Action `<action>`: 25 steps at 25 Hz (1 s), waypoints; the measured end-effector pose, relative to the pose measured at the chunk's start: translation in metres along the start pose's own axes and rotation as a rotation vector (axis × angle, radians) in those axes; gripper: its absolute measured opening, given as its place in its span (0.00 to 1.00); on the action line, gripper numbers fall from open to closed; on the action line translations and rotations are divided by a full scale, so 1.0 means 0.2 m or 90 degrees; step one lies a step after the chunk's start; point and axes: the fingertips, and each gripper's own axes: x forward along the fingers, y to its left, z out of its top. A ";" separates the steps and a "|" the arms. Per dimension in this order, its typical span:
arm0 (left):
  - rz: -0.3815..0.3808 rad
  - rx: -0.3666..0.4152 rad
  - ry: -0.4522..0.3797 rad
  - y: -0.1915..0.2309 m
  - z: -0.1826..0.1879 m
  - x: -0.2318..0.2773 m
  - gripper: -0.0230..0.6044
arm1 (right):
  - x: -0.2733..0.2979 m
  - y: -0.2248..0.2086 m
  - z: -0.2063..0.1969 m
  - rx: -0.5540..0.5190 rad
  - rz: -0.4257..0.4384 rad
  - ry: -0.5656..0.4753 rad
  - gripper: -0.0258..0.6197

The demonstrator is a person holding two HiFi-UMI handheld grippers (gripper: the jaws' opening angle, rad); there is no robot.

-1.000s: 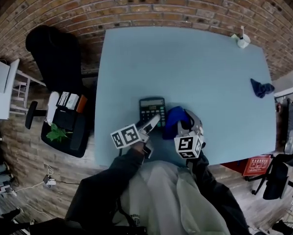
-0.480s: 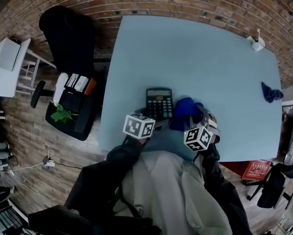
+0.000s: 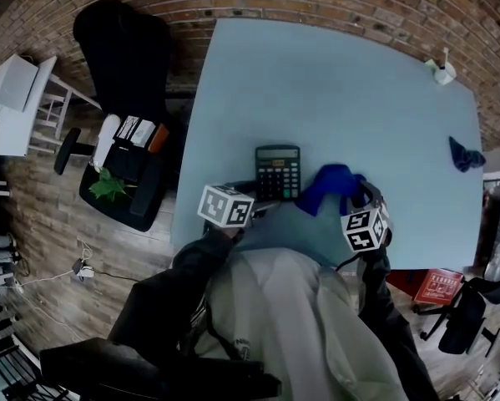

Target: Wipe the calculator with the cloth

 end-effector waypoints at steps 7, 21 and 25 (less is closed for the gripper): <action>-0.065 -0.091 -0.104 0.02 0.03 -0.12 0.42 | -0.01 0.05 -0.02 0.172 0.095 0.000 0.22; -0.175 -0.200 -0.271 -0.03 0.18 -0.23 0.32 | -0.15 -0.04 0.75 -0.448 -0.096 0.019 0.22; -0.174 -0.207 -0.285 -0.02 0.16 -0.28 0.32 | -0.31 -0.09 0.72 -0.561 -0.089 0.082 0.22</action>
